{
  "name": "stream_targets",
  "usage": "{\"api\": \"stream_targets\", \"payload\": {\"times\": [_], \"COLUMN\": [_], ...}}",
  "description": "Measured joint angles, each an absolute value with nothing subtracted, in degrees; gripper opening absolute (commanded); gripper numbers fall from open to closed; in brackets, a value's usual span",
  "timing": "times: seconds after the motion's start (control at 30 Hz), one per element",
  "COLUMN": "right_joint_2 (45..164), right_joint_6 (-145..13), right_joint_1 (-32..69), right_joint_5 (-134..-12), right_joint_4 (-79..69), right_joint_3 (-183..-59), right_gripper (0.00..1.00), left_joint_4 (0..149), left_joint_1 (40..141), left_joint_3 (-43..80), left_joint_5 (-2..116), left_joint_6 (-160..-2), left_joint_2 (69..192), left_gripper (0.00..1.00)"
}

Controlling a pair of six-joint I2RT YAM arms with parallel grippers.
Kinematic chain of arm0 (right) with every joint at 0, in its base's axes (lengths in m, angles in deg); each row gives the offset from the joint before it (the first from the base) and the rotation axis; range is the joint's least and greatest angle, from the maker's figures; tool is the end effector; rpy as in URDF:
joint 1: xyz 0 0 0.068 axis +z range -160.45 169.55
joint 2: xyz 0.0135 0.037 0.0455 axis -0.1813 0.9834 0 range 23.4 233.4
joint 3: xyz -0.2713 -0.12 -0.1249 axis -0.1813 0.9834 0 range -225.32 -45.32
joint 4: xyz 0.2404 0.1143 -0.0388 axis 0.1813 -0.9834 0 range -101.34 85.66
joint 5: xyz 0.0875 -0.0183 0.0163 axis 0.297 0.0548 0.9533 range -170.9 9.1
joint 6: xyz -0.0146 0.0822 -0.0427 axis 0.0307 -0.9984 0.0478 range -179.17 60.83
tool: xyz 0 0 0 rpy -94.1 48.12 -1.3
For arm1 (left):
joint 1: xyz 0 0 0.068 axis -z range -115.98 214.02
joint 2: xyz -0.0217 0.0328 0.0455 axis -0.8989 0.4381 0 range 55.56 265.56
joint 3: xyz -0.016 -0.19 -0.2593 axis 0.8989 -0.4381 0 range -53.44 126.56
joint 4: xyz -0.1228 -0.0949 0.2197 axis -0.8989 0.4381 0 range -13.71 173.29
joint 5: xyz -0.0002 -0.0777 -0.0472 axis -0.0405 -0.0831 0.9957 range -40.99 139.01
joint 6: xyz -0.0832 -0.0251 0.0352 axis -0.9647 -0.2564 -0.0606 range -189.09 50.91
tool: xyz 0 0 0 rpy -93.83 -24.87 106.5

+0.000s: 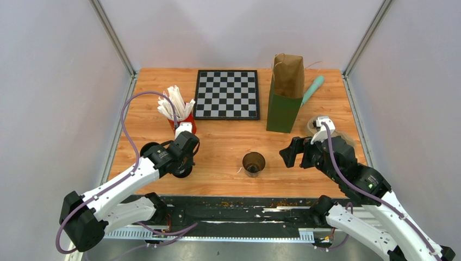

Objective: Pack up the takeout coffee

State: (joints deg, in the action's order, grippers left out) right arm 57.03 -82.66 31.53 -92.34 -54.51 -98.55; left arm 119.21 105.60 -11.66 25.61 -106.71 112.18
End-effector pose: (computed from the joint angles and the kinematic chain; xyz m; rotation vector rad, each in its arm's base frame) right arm 0.0940 0.0621 0.3493 -0.2215 2.1174 0.4766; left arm 0.1628 -0.0996 0.2410 -0.0621 2.4595 -0.0608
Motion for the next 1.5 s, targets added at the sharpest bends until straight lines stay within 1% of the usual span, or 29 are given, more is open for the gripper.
{"api": "stream_targets", "payload": {"times": [0.1,0.17,0.5,0.97,1.17,1.37,1.5], "right_joint_2": [57.1,57.2,57.2,57.6,57.6,58.7,59.1], "right_joint_6": [-82.7,-82.7,-82.9,-83.1,-83.1,-83.1,-83.1], "right_joint_1": [31.5,31.5,31.5,31.5,31.5,31.5,31.5], "right_joint_5": [-92.3,-92.3,-92.3,-92.3,-92.3,-92.1,-91.8], "right_joint_4": [-54.4,-54.4,-54.4,-54.4,-54.4,-54.2,-54.1], "right_joint_3": [-98.6,-98.6,-98.6,-98.6,-98.6,-98.6,-98.6], "right_gripper": [0.92,0.92,0.92,0.92,0.92,0.92,0.92], "left_joint_4": [119.4,119.5,119.3,118.4,118.1,117.7,117.9], "left_joint_1": [105.6,105.6,104.8,104.5,104.5,104.5,104.5], "left_joint_3": [-11.7,-11.7,-11.7,-12.5,-12.6,-12.6,-12.6], "left_joint_5": [25.1,24.8,24.9,25.4,25.8,26.4,27.0], "left_joint_6": [-106.7,-106.7,-106.7,-106.7,-106.7,-106.4,-106.2], "left_joint_2": [112.2,112.3,112.7,112.7,112.7,112.7,112.6], "left_gripper": [0.30,0.31,0.23,0.24,0.16,0.00,0.00]}}
